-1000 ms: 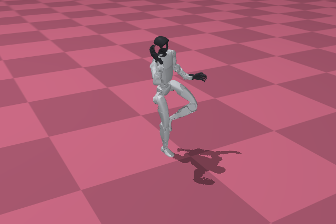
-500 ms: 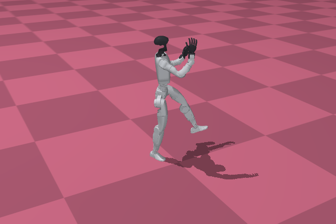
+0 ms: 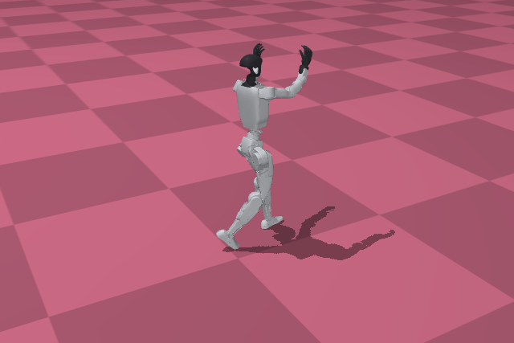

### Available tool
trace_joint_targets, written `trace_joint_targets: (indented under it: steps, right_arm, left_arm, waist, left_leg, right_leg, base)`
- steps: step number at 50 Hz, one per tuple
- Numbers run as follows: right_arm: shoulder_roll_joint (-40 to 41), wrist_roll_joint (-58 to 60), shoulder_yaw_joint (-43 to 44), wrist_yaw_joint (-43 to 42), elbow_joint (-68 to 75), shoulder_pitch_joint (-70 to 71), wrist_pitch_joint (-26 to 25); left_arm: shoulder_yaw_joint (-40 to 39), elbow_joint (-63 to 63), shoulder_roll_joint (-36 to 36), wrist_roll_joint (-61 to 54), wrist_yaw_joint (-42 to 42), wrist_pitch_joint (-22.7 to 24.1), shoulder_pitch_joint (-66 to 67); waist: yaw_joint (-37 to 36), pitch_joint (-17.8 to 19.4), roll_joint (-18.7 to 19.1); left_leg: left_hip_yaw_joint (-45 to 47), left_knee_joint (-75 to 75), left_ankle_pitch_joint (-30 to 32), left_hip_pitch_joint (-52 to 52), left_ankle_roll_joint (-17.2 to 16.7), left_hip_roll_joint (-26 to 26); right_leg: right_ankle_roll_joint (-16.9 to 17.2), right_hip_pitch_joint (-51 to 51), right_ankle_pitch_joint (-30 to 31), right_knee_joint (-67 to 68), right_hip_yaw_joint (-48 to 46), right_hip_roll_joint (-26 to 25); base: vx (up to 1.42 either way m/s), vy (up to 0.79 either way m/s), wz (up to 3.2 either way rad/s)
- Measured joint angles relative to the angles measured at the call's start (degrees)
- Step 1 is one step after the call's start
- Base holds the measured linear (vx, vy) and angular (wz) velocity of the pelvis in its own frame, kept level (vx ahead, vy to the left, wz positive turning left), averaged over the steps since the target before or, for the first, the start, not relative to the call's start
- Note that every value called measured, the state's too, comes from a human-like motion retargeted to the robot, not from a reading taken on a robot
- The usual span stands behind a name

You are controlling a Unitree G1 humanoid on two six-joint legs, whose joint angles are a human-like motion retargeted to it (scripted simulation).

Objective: Kungfu

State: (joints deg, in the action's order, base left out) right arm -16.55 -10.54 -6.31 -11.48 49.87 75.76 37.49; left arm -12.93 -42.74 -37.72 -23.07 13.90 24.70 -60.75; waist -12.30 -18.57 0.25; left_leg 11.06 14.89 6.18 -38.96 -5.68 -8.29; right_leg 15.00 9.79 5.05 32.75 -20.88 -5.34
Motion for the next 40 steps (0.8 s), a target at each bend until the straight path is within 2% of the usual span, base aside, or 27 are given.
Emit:
trace_joint_targets:
  steps: [4,7,10,12,13,15,17,18,20,22,23,25,27,29,32,34,36,40]
  right_arm:
    - [-1.01,3.9,1.83,-6.18,-0.85,-4.89,-0.43]
    - [-1.75,7.06,2.35,-6.82,-2.3,-11.64,-2.82]
    - [-0.3,11.18,4.77,-5.33,-2.21,-21.06,-6.83]
    - [2.57,15.75,7.45,-3.72,-0.09,-29.16,-8.91]
    - [4.31,18.78,9.04,-2.54,1.84,-33.38,-9.67]
    - [6.96,24.63,11.09,-1.06,8.44,-41.46,-13.06]
    - [8.43,30.59,12.41,-0.14,19.83,-48.21,-21.55]
    - [8.56,34.28,13.13,1.27,26.74,-50.92,-26.63]
    - [6.77,42.63,13.7,7.2,41.46,-56.13,-37.74]
    - [3.81,52.43,12.51,18.9,47.53,-64.03,-52.47]
    - [2.56,57.36,11.52,25.65,47.53,-69.67,-58.53]
    - [1.19,62.94,9.99,31.44,47.53,-83.14,-63.8]
    - [0.51,64.35,10.98,28.87,47.53,-95.29,-63.58]
    - [0.43,64.88,14.07,24.46,47.53,-105.62,-60.03]
    - [0.44,66.55,21.81,21.9,47.53,-117.62,-54.47]
    - [0.01,64.47,25.42,22.95,47.53,-122.82,-53.75]
    - [-0.37,60.03,28.48,23.1,47.53,-125.64,-55.27]
    - [0.36,47.44,33.5,21.71,47.53,-125.48,-57.97]
  left_arm:
    - [2.59,-3.62,1.33,2.39,-1.91,1.06,-1.56]
    - [2.65,-5.67,4.68,6.91,-2.86,-0.51,1.08]
    - [1.05,-6.98,9.79,10.47,-6.36,-2.4,7.81]
    - [-1.13,-11.4,14.23,14.33,-10.72,-1.48,13.63]
    - [-2.07,-15.2,16.55,16.79,-12.58,-0.78,16.46]
    - [-2.1,-26.45,20.6,22.28,-14.8,0.18,21.18]
    - [0.11,-39.31,23.36,26.73,-19.36,-2.59,24.29]
    - [3.55,-43.22,23.89,25.33,-24.29,-5.7,26.02]
    - [9.45,-47.43,26.25,20.37,-30.18,-7.92,29.06]
    - [12.07,-48.46,33.45,15.89,-27.02,-4.1,30.67]
    - [12.07,-48.66,37.51,14.96,-25.5,-0.78,31.31]
    - [14.3,-48.17,44.34,11.9,-24.88,4.09,32.84]
    - [21.74,-45.43,47.14,5.57,-27.54,3.4,34.75]
    - [29.73,-39.43,45.53,2.15,-32.38,-1.06,35.55]
    - [36.18,-34.03,42.64,8.41,-39.16,-4.55,35.49]
    - [35.95,-33.39,41.59,16.74,-41.95,-6.37,35.23]
    - [34.32,-33.33,40.67,23.23,-43.29,-7.02,35.0]
    - [32.16,-33.83,39.76,24.22,-41.7,-5.03,35.32]
  waist:
    - [2.73,-1.25,-1.05]
    - [5.96,-0.1,-3.38]
    - [10.24,1.13,-4.86]
    - [13.03,1.9,-4.85]
    - [14.08,2.56,-4.75]
    - [16.34,4.98,-4.88]
    - [20.34,8.35,-4.73]
    - [22.8,10.13,-4.3]
    - [26.83,13.32,-2.9]
    - [28.33,16.11,-1.09]
    - [29.17,17.2,-0.29]
    - [30.42,19.12,0.8]
    - [30.57,19.72,0.81]
    - [33.78,19.57,1.31]
    - [38.15,19.1,1.82]
    - [40.61,18.34,1.59]
    - [42.26,17.5,0.75]
    - [42.49,15.44,-1.34]
  left_leg:
    - [-0.06,-1.06,-3.87,4.57,-1.88,4.51]
    - [-1.13,-2.28,-5.56,9.83,-0.77,10.68]
    - [-2.81,-3.62,-6.04,14.36,-0.36,14.11]
    - [-4.29,-4.03,-6.57,16.79,-1.06,14.46]
    - [-4.47,-4.27,-6.75,18.1,-1.28,14.34]
    - [-4.25,-4.97,-6.95,21.45,-0.93,14.96]
    - [-5.68,-5.69,-7.34,25.26,-0.28,15.84]
    - [-6.9,-5.94,-7.41,26.87,-0.17,15.71]
    - [-9.33,-6.52,-7.21,29.34,0.49,14.6]
    - [-11.75,-7.27,-7.16,30.75,3.36,13.93]
    - [-14.09,-7.57,-7.04,31.25,5.43,14.2]
    - [-18.63,-7.76,-7.03,32.79,8.14,15.49]
    - [-17.39,-8.15,-7.96,34.26,7.67,15.45]
    - [-17.61,-8.93,-8.83,35.17,6.36,14.18]
    - [-18.97,-9.39,-8.68,35.46,5.86,13.24]
    - [-19.67,-9.15,-8.83,34.96,4.95,12.75]
    - [-19.63,-8.67,-9.21,34.44,3.81,12.8]
    - [-18.17,-8.18,-9.9,33.76,3.71,14.0]
  right_leg:
    - [0.0,1.19,-4.32,-1.9,3.37,2.6]
    - [-0.44,2.1,-9.9,-7.14,8.89,5.15]
    - [-5.7,6.44,-13.04,-13.58,10.99,7.01]
    - [-11.81,11.4,-10.94,-17.91,12.05,7.27]
    - [-13.97,14.05,-8.07,-19.57,12.93,7.01]
    - [-11.69,18.31,-2.11,-22.93,11.91,8.2]
    - [-8.05,21.11,5.08,-26.8,7.64,10.15]
    - [-7.39,22.75,7.31,-28.67,6.73,10.39]
    - [-9.73,27.18,7.11,-31.22,7.63,10.06]
    - [-14.39,32.23,4.5,-32.03,9.57,9.39]
    - [-15.59,34.53,3.72,-31.83,9.87,9.66]
    - [-15.99,37.73,4.52,-30.81,9.97,9.82]
    - [-16.28,40.08,7.06,-29.63,12.29,8.53]
    - [-15.79,41.6,8.2,-28.51,13.66,8.87]
    - [-15.1,41.55,8.51,-27.27,14.12,8.89]
    - [-14.4,40.75,8.93,-26.6,13.57,9.05]
    - [-12.77,39.64,9.11,-26.04,13.51,8.72]
    - [-9.74,37.02,9.15,-25.6,14.61,7.37]
  base:
    - [0.61,0.37,1.44]
    - [0.44,0.19,1.46]
    - [0.3,-0.05,1.24]
    - [0.25,-0.11,0.81]
    - [0.22,-0.06,0.55]
    - [0.16,-0.02,0.61]
    - [0.03,-0.02,1.09]
    - [0.0,-0.02,1.22]
    - [0.06,0.02,1.03]
    - [0.03,0.08,0.63]
    - [0.08,0.03,0.61]
    - [0.22,-0.05,0.38]
    - [0.27,-0.12,0.01]
    - [0.18,-0.18,0.6]
    - [0.16,-0.19,0.51]
    - [0.12,-0.16,0.19]
    - [0.1,-0.15,-0.22]
    - [0.11,-0.13,-0.66]
